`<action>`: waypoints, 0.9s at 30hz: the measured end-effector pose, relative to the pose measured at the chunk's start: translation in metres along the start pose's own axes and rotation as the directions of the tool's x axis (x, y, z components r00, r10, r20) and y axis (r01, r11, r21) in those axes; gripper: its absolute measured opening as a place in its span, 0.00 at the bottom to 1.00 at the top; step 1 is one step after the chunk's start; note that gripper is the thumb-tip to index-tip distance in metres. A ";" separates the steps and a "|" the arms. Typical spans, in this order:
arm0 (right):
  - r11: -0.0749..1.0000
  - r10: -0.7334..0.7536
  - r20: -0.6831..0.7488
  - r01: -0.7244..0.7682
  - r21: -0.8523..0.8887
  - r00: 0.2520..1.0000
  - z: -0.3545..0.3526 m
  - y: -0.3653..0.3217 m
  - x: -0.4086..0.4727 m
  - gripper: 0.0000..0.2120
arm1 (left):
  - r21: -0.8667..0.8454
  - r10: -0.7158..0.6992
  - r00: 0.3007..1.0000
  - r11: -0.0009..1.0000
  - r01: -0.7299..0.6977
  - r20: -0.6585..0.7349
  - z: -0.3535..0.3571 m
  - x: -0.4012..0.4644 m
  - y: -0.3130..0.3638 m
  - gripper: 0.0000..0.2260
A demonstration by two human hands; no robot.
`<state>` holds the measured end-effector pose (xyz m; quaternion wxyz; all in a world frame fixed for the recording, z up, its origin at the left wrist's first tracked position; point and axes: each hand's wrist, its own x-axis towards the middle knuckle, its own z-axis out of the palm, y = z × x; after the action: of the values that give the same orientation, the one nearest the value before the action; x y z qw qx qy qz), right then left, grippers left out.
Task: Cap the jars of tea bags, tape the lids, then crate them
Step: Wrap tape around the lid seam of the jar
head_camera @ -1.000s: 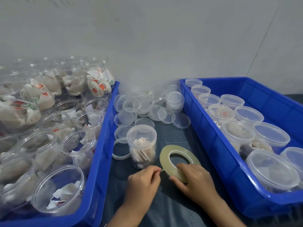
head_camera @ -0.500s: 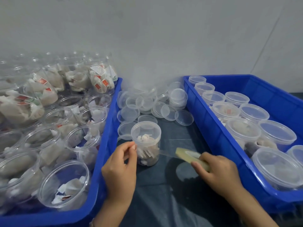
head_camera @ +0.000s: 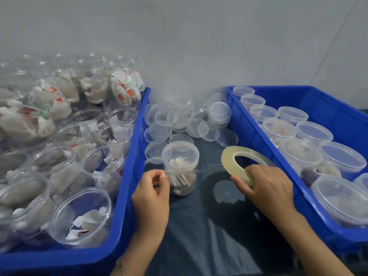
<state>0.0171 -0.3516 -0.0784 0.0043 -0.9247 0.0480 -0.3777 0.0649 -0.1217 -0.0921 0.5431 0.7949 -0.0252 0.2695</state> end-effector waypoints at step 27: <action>0.999 -0.035 -0.048 0.034 -0.035 0.998 0.021 0.003 0.002 0.23 | 0.002 -0.032 0.998 0.999 0.032 -0.060 0.007 0.013 -0.012 0.04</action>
<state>0.0335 -0.3549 -0.0922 -0.0193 -0.9159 0.0387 -0.3991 0.0821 -0.1195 -0.0979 0.5465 0.7876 0.0045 0.2846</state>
